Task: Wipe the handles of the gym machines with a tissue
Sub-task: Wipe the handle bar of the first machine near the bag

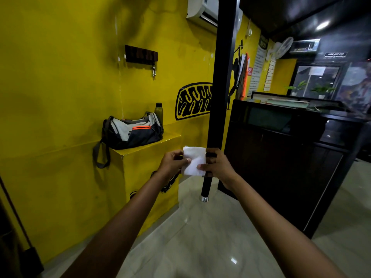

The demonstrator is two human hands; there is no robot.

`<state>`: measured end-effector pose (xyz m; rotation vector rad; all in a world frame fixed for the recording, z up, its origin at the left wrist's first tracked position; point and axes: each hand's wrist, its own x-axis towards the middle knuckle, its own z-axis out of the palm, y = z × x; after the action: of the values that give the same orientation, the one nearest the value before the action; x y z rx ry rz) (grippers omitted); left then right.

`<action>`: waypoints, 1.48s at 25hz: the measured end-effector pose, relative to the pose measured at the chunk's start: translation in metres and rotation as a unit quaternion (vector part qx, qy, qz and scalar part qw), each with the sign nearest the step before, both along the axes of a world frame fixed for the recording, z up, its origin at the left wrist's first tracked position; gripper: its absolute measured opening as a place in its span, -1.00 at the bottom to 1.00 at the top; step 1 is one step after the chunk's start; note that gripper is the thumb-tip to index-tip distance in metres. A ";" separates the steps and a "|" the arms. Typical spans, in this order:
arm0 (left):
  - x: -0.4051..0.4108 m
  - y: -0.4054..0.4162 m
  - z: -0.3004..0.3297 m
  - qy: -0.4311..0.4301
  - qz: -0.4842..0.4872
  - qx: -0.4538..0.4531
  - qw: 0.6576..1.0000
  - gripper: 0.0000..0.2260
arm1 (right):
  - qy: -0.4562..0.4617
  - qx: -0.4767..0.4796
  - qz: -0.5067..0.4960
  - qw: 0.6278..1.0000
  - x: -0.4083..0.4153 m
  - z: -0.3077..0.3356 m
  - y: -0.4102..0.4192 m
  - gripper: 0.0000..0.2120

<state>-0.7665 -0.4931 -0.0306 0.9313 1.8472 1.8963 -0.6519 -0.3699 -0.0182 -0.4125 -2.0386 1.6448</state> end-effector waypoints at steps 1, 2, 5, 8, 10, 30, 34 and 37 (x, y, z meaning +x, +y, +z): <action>-0.001 0.000 0.000 -0.007 -0.006 0.011 1.000 -0.78 | 0.003 0.007 0.004 1.000 0.000 0.000 0.001 -0.61; -0.001 0.001 -0.001 -0.014 -0.016 0.023 1.000 -0.77 | 0.009 0.006 0.006 1.000 -0.001 0.000 0.002 -0.71; -0.005 0.001 -0.001 0.001 -0.051 0.033 0.998 -0.76 | 0.021 -0.025 0.013 0.999 -0.004 -0.002 0.005 -0.83; -0.010 0.005 -0.004 0.033 -0.078 0.004 0.996 -0.79 | 0.011 -0.129 -0.011 0.991 -0.010 -0.003 0.010 -0.83; -0.014 0.008 -0.007 0.063 -0.082 -0.021 0.994 -0.79 | 0.004 -0.166 -0.016 0.986 -0.014 -0.008 0.014 -0.86; -0.073 0.044 -0.046 0.323 -0.039 -0.137 0.935 -0.58 | -0.092 0.227 -0.244 0.938 -0.047 -0.049 0.065 -0.73; -0.089 0.061 -0.045 0.363 -0.036 -0.168 0.916 -0.51 | -0.087 0.303 -0.228 0.921 -0.046 -0.054 0.072 -0.80; -0.091 0.075 -0.044 0.396 -0.030 -0.181 0.900 -0.47 | -0.097 0.381 -0.204 0.897 -0.041 -0.049 0.087 -0.78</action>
<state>-0.8575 -0.4182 -0.0745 1.7515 2.4334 1.1096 -0.6926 -0.2825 -0.0671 -0.6634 -2.3349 0.5011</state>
